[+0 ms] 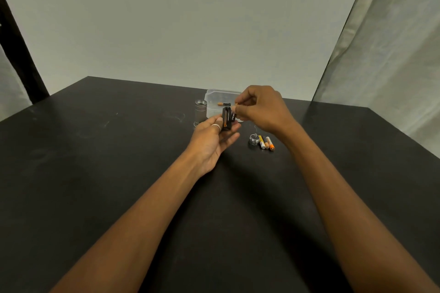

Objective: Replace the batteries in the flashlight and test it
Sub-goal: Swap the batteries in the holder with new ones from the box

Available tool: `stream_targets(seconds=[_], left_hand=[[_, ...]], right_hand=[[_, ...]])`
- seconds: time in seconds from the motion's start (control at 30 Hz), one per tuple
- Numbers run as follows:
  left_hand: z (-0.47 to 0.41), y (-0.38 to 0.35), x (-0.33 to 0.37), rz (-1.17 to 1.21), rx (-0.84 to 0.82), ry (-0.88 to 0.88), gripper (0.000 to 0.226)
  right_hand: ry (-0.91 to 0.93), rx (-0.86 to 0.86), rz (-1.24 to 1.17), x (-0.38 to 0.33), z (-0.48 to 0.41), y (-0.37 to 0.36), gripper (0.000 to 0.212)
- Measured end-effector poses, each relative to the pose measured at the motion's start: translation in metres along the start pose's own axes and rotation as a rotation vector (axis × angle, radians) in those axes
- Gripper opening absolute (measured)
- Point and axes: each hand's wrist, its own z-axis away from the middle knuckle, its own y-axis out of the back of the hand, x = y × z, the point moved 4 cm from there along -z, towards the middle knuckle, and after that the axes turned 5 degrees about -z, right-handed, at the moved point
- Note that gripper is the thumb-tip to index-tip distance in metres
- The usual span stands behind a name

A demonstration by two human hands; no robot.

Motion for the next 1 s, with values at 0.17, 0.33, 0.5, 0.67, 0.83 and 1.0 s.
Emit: stream_targets(seconds=[0.17, 0.33, 0.5, 0.67, 0.83, 1.0], left_hand=[[0.0, 0.0, 0.0, -0.013, 0.007, -0.019, 0.029], [0.001, 0.001, 0.001, -0.029, -0.015, -0.053, 0.028], [-0.004, 0.002, -0.001, -0.036, -0.015, -0.077, 0.029], [-0.005, 0.002, -0.001, -0.037, -0.044, -0.089, 0.029], [-0.002, 0.0, 0.0, -0.021, -0.089, -0.094, 0.03], [-0.001, -0.002, -0.001, -0.011, -0.129, -0.061, 0.032]], right_hand=[[0.024, -0.014, -0.069, 0.001, -0.002, 0.003, 0.011], [0.068, -0.041, 0.018, 0.006, 0.0, -0.006, 0.006], [0.102, -0.037, 0.03, 0.011, 0.002, -0.011, 0.007], [0.05, -0.029, -0.08, 0.017, 0.002, -0.012, 0.017], [-0.106, -0.101, -0.234, 0.021, -0.001, -0.012, 0.034], [-0.138, -0.156, -0.341, 0.023, 0.0, -0.015, 0.013]])
